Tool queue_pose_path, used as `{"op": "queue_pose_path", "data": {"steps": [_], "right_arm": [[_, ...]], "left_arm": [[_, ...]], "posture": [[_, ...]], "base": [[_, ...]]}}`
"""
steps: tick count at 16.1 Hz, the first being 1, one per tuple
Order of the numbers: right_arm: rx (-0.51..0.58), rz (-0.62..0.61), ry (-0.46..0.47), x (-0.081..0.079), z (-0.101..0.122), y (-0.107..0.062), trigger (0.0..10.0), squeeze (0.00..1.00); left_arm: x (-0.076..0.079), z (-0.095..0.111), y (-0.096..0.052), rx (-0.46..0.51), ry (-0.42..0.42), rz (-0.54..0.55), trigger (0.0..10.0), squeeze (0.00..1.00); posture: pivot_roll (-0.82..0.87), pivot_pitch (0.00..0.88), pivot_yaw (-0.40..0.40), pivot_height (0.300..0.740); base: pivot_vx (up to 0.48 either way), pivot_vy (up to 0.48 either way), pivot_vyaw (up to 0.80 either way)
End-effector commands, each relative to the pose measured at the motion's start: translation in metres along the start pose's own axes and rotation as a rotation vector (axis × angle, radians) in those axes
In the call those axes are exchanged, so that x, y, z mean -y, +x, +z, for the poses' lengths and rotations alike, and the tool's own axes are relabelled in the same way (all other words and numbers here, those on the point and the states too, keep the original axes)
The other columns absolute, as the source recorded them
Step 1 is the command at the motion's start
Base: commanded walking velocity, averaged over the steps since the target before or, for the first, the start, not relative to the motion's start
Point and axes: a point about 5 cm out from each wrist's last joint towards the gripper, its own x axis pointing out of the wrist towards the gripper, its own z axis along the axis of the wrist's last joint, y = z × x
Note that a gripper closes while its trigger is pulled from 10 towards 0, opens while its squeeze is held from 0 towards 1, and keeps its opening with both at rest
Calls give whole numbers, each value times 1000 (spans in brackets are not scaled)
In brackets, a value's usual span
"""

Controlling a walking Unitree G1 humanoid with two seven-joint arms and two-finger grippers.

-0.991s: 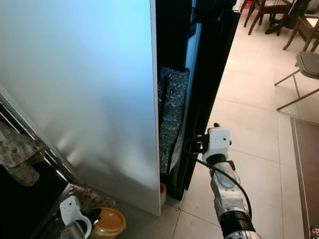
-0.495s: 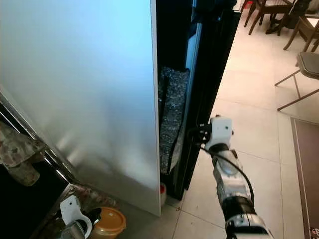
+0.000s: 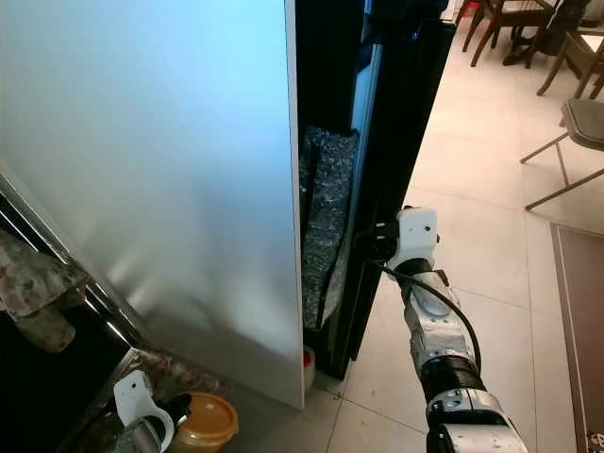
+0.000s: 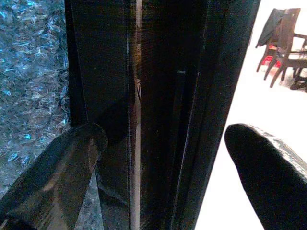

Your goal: Restocking fridge

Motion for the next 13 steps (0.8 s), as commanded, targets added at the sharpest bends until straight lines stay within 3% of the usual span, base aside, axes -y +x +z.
{"op": "queue_pose_path", "data": {"steps": [1,4,9,10,11,13], "right_arm": [[22,8,4,1,9,6,10000,0],[6,55,-3,-5,15,15,10000,0],[5,87,-7,-12,17,17,10000,0],[24,66,-12,-10,19,16,10000,0],[75,-29,-22,-1,25,13,10000,0],[80,-6,-19,-3,25,10,10000,0]], "left_arm": [[-1,-1,0,-6,12,6,10000,0],[-1,-2,0,-7,10,9,10000,0],[-3,-4,-1,-12,7,12,10000,0],[-3,-4,-1,-14,9,11,10000,0],[-3,-5,-1,-16,12,10,10000,0],[-3,-6,-1,-18,14,11,10000,0]], "posture": [[-114,16,46,740],[-112,19,44,740],[-109,18,39,740],[-112,17,39,740],[-115,14,38,740],[-114,11,37,740]], "base": [[0,0,0],[0,0,0],[0,0,0],[0,0,0],[0,0,0],[0,0,0]]}}
